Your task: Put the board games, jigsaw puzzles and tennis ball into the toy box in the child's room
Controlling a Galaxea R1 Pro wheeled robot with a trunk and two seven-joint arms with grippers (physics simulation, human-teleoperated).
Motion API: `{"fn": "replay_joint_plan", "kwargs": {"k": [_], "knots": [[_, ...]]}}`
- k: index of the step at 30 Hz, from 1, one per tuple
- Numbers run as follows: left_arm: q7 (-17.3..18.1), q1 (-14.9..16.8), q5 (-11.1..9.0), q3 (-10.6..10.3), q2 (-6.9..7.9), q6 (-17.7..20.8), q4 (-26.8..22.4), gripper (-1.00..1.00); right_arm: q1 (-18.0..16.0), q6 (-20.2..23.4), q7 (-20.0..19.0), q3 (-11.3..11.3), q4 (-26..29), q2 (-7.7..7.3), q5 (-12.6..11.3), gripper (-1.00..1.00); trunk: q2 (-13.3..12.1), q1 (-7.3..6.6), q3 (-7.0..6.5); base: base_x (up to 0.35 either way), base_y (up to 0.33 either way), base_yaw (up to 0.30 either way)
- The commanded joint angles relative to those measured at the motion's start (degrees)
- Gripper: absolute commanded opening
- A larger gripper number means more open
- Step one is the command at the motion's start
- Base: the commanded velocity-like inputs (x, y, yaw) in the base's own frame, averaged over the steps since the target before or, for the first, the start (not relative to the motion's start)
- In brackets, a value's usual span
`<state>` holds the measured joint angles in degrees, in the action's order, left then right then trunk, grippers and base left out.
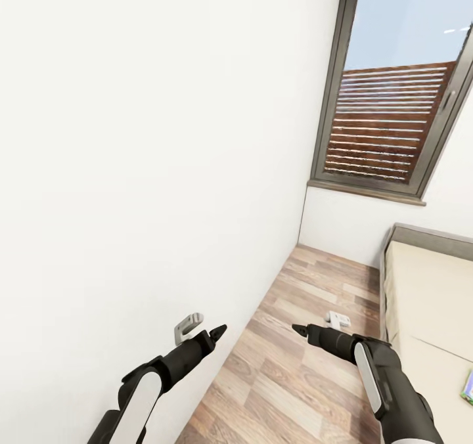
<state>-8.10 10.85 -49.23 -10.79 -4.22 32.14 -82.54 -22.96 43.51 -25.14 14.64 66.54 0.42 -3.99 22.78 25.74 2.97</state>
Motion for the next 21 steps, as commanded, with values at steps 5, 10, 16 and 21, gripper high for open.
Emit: {"fn": "replay_joint_plan", "kwargs": {"k": [5,10,16,21], "knots": [[-0.5,0.0,-0.6,0.0,-0.03,0.2,-0.1,1.00,-0.1,0.4,0.0,0.2,0.1,0.03,-0.4,1.00,0.1,0.04,0.14,0.027,0.020,-0.001],[-0.5,0.0,-0.6,0.0,-0.06,0.1,-0.1,1.00,-0.1,0.4,0.0,0.2,0.1,-0.03,-0.4,1.00,0.1,0.04,0.13,0.013,0.009,0.000],[-0.5,0.0,-0.6,0.0,-0.08,0.1,-0.1,1.00,-0.1,0.4,0.0,0.2,0.1,-0.06,-0.4,1.00,0.1,0.04,0.13,0.004,0.003,0.000],[-0.5,0.0,-0.6,0.0,-0.08,0.1,-0.1,1.00,-0.2,0.4,0.0,0.2,0.2,-0.07,-0.4,1.00,0.1,0.04,0.13,0.001,0.001,0.000]]}}
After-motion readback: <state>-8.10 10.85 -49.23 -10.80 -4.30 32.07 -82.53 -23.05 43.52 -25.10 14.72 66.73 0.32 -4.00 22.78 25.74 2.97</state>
